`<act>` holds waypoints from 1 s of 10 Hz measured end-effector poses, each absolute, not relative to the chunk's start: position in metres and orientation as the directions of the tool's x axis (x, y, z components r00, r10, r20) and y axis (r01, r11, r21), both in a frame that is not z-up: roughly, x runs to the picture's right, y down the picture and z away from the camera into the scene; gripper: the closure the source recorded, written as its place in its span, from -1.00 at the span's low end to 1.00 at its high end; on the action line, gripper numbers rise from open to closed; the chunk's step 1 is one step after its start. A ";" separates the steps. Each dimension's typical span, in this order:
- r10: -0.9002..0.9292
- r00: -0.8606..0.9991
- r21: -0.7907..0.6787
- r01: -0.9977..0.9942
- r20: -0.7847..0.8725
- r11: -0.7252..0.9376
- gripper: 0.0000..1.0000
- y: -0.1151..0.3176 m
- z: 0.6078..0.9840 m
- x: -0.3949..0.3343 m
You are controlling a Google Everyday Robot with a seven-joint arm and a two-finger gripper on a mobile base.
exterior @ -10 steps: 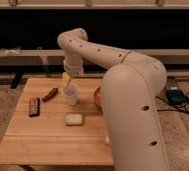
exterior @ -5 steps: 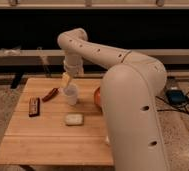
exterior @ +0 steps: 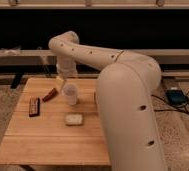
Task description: Place the eraser in the ceramic cup
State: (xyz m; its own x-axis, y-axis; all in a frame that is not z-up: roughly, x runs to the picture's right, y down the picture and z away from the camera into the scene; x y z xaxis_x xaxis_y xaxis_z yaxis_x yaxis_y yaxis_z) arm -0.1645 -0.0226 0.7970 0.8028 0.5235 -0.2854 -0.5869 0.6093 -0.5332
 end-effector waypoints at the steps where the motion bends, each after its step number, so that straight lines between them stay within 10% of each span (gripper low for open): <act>1: 0.510 0.815 -0.529 -0.572 -0.276 0.627 -0.60 -0.012 0.795 -0.194; 10: 0.371 0.872 -0.588 -0.489 -0.319 0.645 -0.60 0.062 0.862 -0.310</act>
